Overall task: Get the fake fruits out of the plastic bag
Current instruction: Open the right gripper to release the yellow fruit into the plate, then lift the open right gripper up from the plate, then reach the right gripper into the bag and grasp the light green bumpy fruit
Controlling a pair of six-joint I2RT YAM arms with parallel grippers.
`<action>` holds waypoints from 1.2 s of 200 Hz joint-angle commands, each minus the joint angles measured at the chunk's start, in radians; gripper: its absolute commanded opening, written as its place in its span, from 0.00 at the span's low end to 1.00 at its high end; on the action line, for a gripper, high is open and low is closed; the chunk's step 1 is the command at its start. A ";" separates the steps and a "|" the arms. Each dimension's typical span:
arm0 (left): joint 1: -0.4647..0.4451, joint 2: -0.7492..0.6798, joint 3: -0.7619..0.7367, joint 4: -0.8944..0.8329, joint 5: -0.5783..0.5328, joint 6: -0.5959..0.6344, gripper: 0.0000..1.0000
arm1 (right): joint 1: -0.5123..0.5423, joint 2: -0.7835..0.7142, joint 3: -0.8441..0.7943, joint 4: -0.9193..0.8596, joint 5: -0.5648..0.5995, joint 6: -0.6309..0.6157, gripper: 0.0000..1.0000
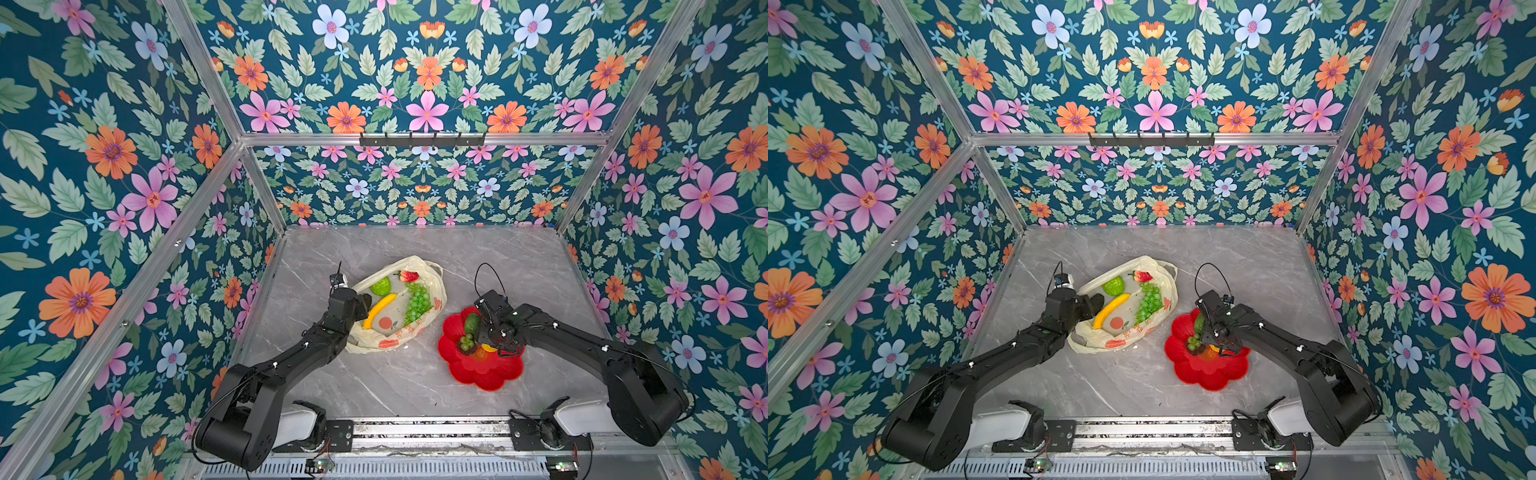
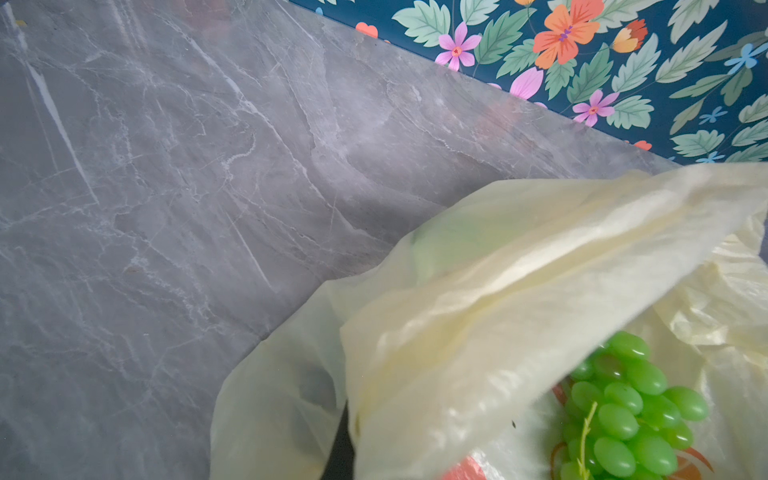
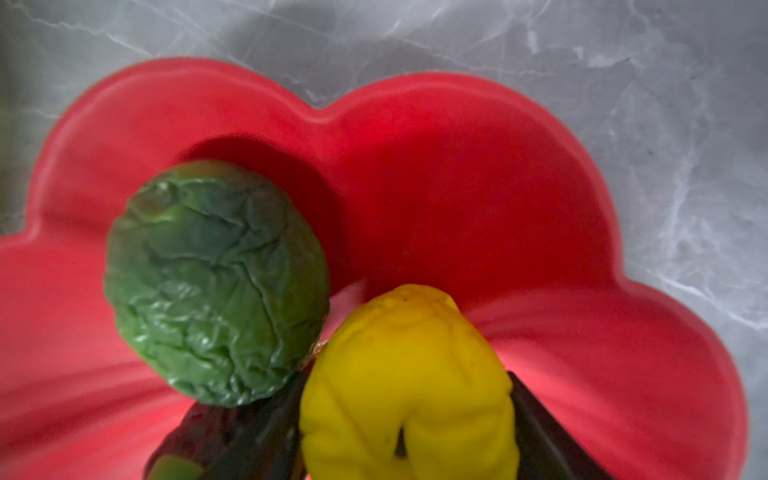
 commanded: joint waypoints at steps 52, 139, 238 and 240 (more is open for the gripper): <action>0.000 0.002 0.012 0.010 -0.003 0.015 0.00 | 0.001 -0.068 0.038 -0.092 0.053 -0.022 0.73; 0.054 0.007 0.015 -0.011 0.032 -0.011 0.00 | 0.137 -0.054 0.295 0.026 0.074 -0.154 0.68; 0.072 0.040 0.030 -0.021 0.076 -0.015 0.00 | 0.253 0.470 0.712 0.285 -0.134 -0.304 0.68; 0.072 0.041 0.030 -0.020 0.077 -0.016 0.00 | 0.253 0.480 0.721 0.285 -0.132 -0.300 0.68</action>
